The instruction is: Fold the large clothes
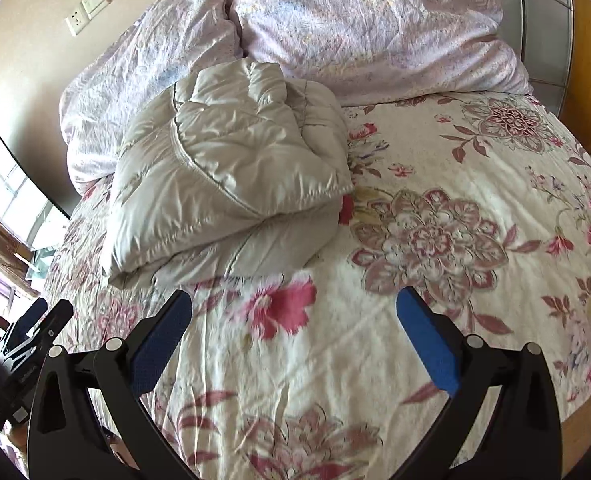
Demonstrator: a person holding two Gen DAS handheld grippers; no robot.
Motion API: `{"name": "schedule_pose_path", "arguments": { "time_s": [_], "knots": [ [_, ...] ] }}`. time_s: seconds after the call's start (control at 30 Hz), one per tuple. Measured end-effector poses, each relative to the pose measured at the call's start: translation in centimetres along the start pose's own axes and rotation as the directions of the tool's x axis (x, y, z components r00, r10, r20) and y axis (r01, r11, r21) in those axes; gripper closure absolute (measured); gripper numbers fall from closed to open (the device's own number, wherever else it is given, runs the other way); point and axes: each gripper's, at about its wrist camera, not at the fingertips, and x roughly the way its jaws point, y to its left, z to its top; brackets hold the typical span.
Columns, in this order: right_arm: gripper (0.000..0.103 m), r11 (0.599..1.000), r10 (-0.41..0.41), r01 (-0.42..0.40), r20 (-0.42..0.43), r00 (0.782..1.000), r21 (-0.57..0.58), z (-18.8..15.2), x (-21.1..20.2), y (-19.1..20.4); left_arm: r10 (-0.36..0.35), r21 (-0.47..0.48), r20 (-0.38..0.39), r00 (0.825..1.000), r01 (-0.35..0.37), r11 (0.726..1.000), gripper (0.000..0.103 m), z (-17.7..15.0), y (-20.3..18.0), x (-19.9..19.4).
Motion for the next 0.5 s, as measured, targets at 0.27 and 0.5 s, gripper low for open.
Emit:
{"name": "schedule_pose_path", "arguments": {
  "time_s": [0.27,0.5],
  "knots": [
    [0.001,1.0,-0.009,0.008,-0.01,1.0,-0.02,-1.3,-1.2,0.0,-0.048,-0.006,-0.031,0.998,0.048,0.999,0.002,-1.5,-1.2,-1.0],
    [0.001,0.999,0.033,-0.035,-0.047,0.998,-0.035,-1.6,-2.1,0.7,-0.086,0.005,-0.076,0.993,0.087,0.996,0.002,-1.8,-2.1,-1.2]
  ]
}}
